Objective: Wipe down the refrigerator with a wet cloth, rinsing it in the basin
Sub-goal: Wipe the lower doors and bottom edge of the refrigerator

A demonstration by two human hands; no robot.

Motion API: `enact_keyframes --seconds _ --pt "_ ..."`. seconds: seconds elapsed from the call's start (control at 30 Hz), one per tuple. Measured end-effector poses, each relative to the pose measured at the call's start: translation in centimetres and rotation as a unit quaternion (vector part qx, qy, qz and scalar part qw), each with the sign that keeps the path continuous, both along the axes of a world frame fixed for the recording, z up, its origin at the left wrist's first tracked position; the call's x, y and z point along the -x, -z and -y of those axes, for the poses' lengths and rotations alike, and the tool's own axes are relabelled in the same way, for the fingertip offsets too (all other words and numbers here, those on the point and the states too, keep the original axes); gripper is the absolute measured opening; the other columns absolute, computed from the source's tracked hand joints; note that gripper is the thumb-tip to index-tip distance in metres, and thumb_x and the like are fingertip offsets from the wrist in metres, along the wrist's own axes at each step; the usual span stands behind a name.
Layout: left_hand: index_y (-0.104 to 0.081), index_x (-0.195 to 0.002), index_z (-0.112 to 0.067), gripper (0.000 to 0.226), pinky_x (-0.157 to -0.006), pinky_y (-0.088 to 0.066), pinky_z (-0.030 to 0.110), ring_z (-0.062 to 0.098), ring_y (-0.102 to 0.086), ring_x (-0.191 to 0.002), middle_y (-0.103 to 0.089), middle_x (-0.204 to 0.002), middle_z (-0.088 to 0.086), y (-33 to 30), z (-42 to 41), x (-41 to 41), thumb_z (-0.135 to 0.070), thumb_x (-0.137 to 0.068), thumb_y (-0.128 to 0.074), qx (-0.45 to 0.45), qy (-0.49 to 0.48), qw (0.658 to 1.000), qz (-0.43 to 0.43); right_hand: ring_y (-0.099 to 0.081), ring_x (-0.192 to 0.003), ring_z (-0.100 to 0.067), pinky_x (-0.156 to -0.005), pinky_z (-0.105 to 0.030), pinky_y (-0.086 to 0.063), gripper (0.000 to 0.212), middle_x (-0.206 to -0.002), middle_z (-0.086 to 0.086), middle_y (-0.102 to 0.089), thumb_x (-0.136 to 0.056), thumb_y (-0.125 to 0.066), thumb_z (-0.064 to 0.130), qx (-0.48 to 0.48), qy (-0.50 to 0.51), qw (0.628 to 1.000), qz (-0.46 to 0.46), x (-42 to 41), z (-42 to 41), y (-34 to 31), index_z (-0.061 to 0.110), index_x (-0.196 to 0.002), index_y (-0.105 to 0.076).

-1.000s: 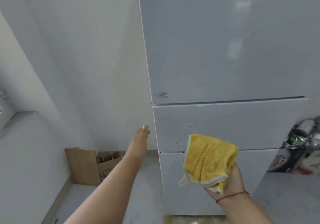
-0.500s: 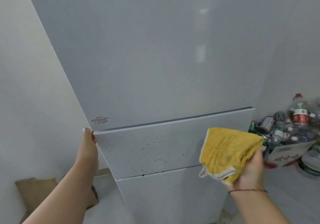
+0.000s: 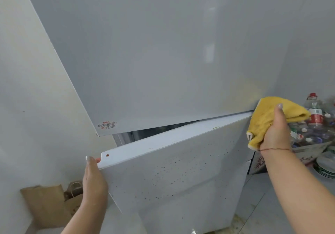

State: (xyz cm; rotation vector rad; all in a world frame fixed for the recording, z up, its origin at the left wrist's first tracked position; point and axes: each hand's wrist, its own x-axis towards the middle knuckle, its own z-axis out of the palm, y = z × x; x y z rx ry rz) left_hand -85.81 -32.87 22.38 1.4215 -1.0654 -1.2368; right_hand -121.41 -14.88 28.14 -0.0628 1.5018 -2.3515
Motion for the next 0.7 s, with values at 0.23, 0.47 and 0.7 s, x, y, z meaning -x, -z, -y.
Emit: enact_keyframes --seconds 0.23,0.47,0.7 --pt "-0.061 -0.118 -0.026 0.063 -0.096 -0.045 0.045 0.028 -0.058 -0.109 -0.062 -0.120 0.008 0.7 -3.8 -0.8 -0.069 -0.094 -0.021 -0.020 -0.004 0.998 -0.058 -0.052 -0.104 -0.038 -0.089 -0.047 -0.045 0.040 -0.114 -0.020 -0.053 -0.095 -0.037 0.039 -0.363 0.056 0.848 -0.383 0.5 3.5 2.6 0.005 -0.105 -0.055" --pt "-0.063 -0.107 -0.036 0.064 -0.102 -0.043 0.054 0.029 -0.059 -0.111 -0.062 -0.122 0.007 0.0 -4.7 -1.1 -0.077 -0.088 -0.018 -0.035 0.010 0.999 -0.040 -0.051 -0.108 -0.036 -0.104 -0.056 -0.034 0.047 -0.104 -0.013 -0.061 -0.089 -0.029 0.040 -0.397 -0.001 0.758 -0.517 -5.3 5.7 5.6 0.009 -0.099 -0.063" --pt "-0.063 -0.107 -0.033 0.067 -0.099 -0.046 0.049 0.026 -0.064 -0.104 -0.069 -0.111 0.007 -0.7 -4.2 -1.5 -0.076 -0.089 -0.016 -0.037 0.052 0.994 -0.085 -0.053 -0.112 -0.035 -0.110 -0.044 -0.021 0.045 -0.112 -0.009 -0.061 -0.087 -0.035 0.039 -0.339 -0.068 0.715 -0.607 -15.9 8.1 5.6 0.012 -0.108 -0.063"
